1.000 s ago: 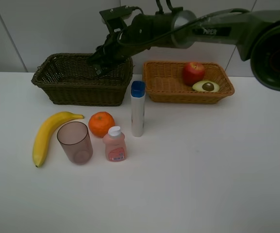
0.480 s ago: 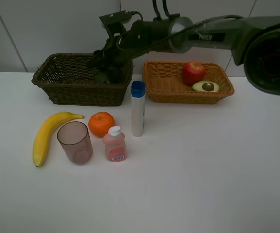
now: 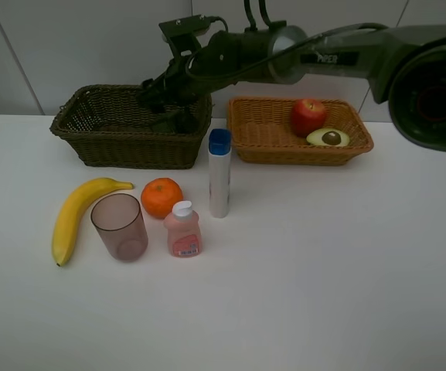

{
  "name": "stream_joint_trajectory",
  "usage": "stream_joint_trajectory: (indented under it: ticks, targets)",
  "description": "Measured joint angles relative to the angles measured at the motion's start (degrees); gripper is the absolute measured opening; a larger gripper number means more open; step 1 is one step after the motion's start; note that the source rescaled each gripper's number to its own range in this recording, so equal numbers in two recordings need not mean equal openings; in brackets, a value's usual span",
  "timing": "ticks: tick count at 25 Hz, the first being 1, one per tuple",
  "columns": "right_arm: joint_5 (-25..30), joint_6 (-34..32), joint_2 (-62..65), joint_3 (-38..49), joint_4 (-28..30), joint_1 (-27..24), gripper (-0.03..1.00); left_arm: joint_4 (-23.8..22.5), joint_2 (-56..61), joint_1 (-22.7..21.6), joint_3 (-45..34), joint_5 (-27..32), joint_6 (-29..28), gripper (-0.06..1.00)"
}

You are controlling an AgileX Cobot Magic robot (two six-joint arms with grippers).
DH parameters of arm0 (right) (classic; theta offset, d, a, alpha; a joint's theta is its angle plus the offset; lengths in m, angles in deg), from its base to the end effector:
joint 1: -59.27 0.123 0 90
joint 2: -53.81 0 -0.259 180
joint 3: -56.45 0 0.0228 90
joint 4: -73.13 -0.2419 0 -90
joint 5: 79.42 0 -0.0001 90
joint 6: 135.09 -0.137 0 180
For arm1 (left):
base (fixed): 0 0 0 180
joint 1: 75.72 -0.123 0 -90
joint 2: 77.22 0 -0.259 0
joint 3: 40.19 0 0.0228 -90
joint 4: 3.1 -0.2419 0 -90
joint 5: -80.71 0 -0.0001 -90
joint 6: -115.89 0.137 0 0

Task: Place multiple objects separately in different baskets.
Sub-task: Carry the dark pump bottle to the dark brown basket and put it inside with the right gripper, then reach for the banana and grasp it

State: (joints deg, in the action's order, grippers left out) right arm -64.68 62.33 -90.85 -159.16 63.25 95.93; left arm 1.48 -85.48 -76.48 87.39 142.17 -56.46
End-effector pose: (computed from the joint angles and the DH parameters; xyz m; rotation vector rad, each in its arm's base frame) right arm 0.4467 0.3400 0.1396 -0.8477 2.0037 0.3362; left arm 0.0593 -0.0088 0.2259 0.1286 2.1250 -0.0107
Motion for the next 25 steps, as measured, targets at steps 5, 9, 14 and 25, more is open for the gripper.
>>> stream_joint_trajectory:
  ticks: [5, 9, 14, 25]
  targets:
    - [0.5, 0.0, 0.1, 0.0, -0.9, 0.0, 0.79, 0.0, 0.0, 0.0, 0.0, 0.0, 0.0, 1.00]
    - [1.2, 0.0, 1.6, 0.0, -1.4, 0.0, 0.81, 0.0, 0.0, 0.0, 0.0, 0.0, 0.0, 1.00]
    - [1.8, -1.0, 5.0, 0.0, -1.4, 0.0, 0.82, 0.0, 0.0, 0.0, 0.0, 0.0, 0.0, 1.00]
    - [9.4, -2.2, 10.6, 0.0, -0.7, 0.7, 0.82, 0.0, 0.0, 0.0, 0.0, 0.0, 0.0, 1.00]
